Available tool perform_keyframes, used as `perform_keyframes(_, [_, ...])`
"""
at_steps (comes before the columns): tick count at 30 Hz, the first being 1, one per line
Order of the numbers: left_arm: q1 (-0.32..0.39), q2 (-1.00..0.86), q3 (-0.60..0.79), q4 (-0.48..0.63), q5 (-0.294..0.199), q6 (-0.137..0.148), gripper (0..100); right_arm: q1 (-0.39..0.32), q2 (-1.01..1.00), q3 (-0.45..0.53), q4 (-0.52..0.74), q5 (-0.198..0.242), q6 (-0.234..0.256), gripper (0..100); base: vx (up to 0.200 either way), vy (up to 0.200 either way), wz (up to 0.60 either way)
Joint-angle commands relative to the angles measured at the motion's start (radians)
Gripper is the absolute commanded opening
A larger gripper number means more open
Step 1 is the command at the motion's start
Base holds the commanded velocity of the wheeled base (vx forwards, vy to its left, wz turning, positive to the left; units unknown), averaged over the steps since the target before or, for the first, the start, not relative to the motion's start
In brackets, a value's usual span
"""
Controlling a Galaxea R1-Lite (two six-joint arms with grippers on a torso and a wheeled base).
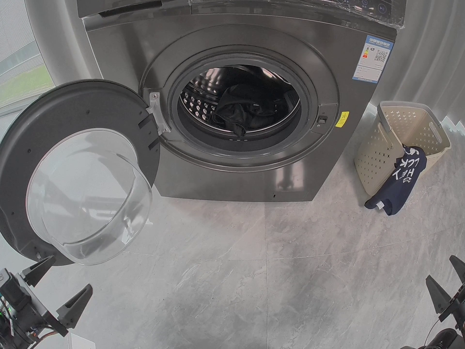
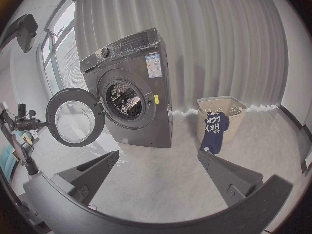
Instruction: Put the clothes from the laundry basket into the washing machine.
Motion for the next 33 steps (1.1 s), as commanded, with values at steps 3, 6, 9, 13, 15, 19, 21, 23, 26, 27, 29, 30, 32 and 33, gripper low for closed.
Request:
perform_keyframes(3, [0.266,-0.561,0.017,0.408,-0.077,-0.002,100,-0.078,-0.273,0.018,0.182,-0.019,0.029,100,0.0,0.0,0.0])
perform_keyframes(6, [0.289,-0.585,0.017,0.496,-0.099,-0.006,100,-0.078,-0.272,0.018,0.208,-0.082,0.05,100,0.0,-0.2,0.0])
perform_keyframes(9, [0.315,-0.584,0.017,0.5,-0.102,-0.003,100,-0.082,-0.273,0.018,0.238,-0.153,0.049,100,0.0,-0.2,0.0])
perform_keyframes(13, [0.404,-0.587,0.017,0.5,-0.119,0.007,100,-0.094,-0.273,0.018,0.236,-0.193,0.053,100,0.0,-0.2,0.0])
perform_keyframes(15, [0.469,-0.611,0.017,0.502,-0.145,0.006,100,-0.111,-0.272,0.018,0.236,-0.205,0.05,100,0.0,-0.2,0.0])
perform_keyframes(19, [0.499,-0.66,0.017,0.503,-0.238,0.017,100,-0.129,-0.272,0.018,0.228,-0.216,0.035,100,0.0,-0.2,0.0])
perform_keyframes(21, [0.493,-0.668,0.017,0.509,-0.212,0.017,100,-0.129,-0.272,0.018,0.227,-0.213,0.029,100,0.0,-0.2,0.0])
perform_keyframes(23, [0.493,-0.671,0.017,0.525,-0.152,0.033,100,-0.129,-0.272,0.018,0.199,-0.226,0.029,100,0.0,-0.2,0.0])
perform_keyframes(26, [0.495,-0.671,0.016,0.601,-0.131,0.073,100,-0.187,-0.275,0.018,0.196,-0.223,0.015,100,0.0,-0.067,0.0])
perform_keyframes(27, [0.495,-0.671,0.013,0.603,-0.134,0.08,100,-0.241,-0.285,0.018,0.21,-0.205,0.001,100,0.0,0.0,0.0])
perform_keyframes(29, [0.495,-0.671,0.016,0.588,-0.137,0.084,100,-0.286,-0.302,0.018,0.234,-0.148,-0.026,100,0.0,0.0,0.0])
perform_keyframes(30, [0.493,-0.671,0.017,0.578,-0.143,0.08,100,-0.272,-0.344,0.018,0.262,-0.004,-0.054,100,0.0,0.0,0.0])
perform_keyframes(32, [0.493,-0.671,0.017,0.58,-0.143,0.073,100,-0.267,-0.355,0.018,0.284,0.036,-0.045,100,0.0,0.0,0.0])
perform_keyframes(33, [0.492,-0.671,0.017,0.578,-0.145,0.073,100,-0.261,-0.356,0.018,0.314,0.025,-0.034,100,0.0,0.0,0.0])
